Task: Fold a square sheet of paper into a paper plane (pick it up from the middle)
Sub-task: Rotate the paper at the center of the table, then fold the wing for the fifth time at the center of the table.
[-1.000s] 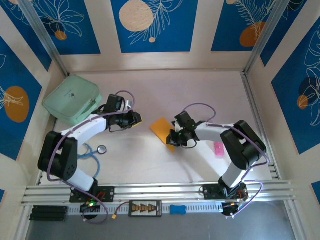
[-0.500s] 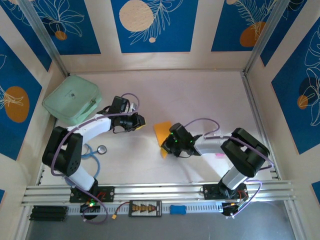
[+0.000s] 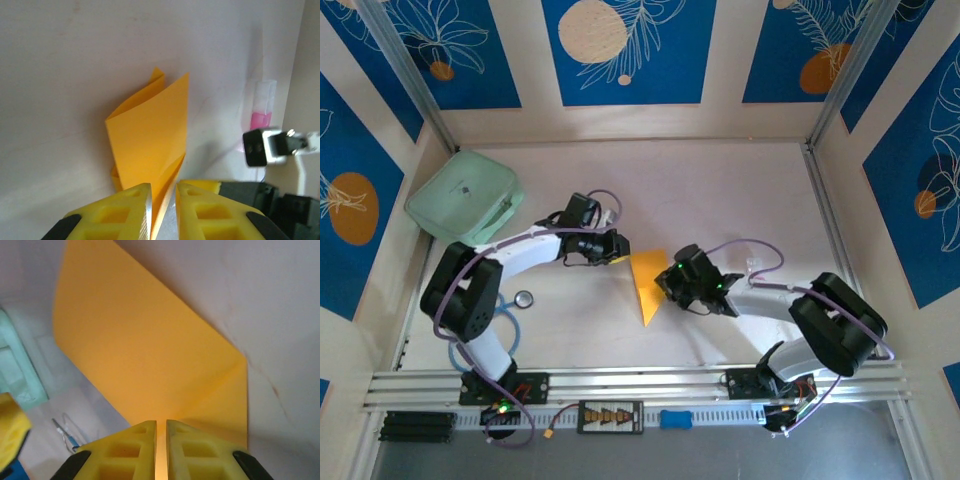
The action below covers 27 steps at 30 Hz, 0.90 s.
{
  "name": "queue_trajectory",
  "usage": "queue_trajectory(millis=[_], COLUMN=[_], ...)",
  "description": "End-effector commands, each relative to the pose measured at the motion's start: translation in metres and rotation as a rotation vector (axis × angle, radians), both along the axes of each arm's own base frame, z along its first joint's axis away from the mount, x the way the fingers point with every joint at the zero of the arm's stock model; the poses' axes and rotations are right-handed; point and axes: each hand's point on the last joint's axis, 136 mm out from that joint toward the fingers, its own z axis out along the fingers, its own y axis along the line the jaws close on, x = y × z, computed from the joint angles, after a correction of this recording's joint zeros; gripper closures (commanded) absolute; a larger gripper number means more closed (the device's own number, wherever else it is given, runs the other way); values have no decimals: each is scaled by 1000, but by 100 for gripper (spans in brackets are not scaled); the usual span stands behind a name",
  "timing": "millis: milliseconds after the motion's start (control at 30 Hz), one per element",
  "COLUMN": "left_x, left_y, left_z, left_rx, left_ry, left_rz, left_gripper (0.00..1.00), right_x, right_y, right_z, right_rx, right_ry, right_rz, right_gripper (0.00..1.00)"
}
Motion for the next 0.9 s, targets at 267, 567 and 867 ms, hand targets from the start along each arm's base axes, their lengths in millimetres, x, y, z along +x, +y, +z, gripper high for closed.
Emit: queue_trajectory(millis=[267,567,867], left_x=[-18,-25,-38], left_y=[-30,-21,-23], left_z=[-35,-71,-77], left_rx=[42,145,149], left_ry=[82,123,102], left_rz=[-57,-115,-292], left_gripper=[85,89,92], right_x=[-10,-14,-19], right_y=[-12,-26,-39], right_z=[28,34,28], right_rx=[-30,-57,-38], right_ry=[-155,-231,-191], right_rz=[295,304,339], right_gripper=[87,78,67])
